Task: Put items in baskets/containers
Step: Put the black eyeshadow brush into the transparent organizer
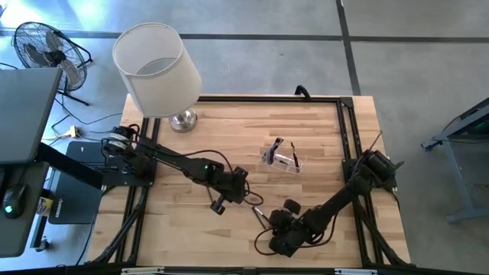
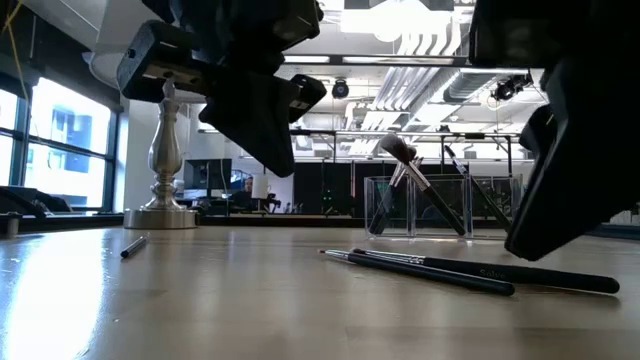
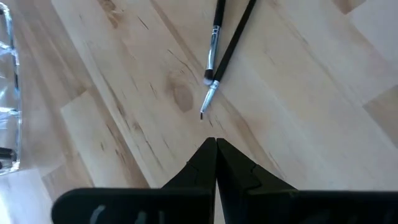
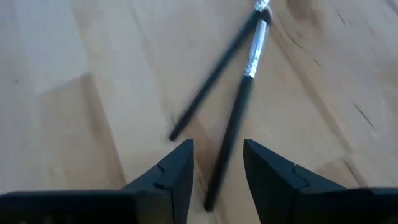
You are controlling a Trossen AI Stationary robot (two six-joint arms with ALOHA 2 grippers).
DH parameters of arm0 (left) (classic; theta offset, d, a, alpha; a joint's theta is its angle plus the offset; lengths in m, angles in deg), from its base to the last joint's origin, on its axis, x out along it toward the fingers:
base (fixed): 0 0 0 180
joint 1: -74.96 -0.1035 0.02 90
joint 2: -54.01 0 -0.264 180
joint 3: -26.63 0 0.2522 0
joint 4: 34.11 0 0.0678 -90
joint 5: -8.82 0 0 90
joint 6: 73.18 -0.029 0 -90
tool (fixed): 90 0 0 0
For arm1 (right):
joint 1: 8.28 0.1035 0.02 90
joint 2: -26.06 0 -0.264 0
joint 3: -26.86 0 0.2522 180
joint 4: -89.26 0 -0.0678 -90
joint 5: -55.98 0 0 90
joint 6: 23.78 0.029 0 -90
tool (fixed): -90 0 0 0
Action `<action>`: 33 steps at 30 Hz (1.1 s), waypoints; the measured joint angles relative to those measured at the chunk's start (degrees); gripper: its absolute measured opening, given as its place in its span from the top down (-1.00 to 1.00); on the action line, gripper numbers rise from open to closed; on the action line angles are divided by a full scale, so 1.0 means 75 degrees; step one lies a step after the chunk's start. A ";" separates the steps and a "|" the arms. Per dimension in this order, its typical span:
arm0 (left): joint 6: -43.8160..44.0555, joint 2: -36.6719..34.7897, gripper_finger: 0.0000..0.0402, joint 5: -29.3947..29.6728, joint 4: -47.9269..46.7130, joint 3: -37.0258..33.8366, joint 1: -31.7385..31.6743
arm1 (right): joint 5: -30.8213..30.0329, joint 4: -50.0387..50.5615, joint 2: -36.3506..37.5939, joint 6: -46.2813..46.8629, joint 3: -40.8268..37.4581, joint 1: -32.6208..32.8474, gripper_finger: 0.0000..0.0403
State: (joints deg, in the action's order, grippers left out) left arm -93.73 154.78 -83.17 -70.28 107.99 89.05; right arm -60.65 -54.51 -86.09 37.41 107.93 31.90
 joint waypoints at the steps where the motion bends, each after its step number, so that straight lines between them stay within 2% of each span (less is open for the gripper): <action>1: 0.0000 0.0000 1.00 -0.0050 0.0000 0.0000 -0.0029 | 0.0049 0.0120 -0.0001 0.0019 0.0000 -0.0032 0.35; 9: -0.0026 0.0000 1.00 -0.0063 0.0058 0.0000 -0.0029 | 0.1115 0.0572 -0.0156 -0.0172 0.0041 -0.0368 0.50; 18: -0.0025 0.0000 1.00 0.0014 0.0486 0.0000 -0.0032 | 0.0683 0.0851 -0.0309 0.0239 0.0035 -0.0578 0.94; 22: 0.0141 0.0000 0.99 0.0526 0.0663 0.0000 -0.0035 | 0.0657 0.1033 -0.0313 0.0453 0.0035 -0.0663 0.88; 27: 0.0175 0.0099 0.98 0.0365 0.0806 0.0000 -0.0152 | 0.0528 0.1127 -0.0319 0.0811 0.0035 -0.0667 0.95; 33: 0.0202 0.0619 0.76 0.0217 0.0822 -0.0002 -0.0255 | 0.0367 0.1167 -0.0328 0.0815 0.0023 -0.0693 0.92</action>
State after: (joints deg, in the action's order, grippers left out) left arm -92.22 159.42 -81.54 -64.12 107.97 87.14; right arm -57.89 -45.76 -88.55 43.52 108.11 26.70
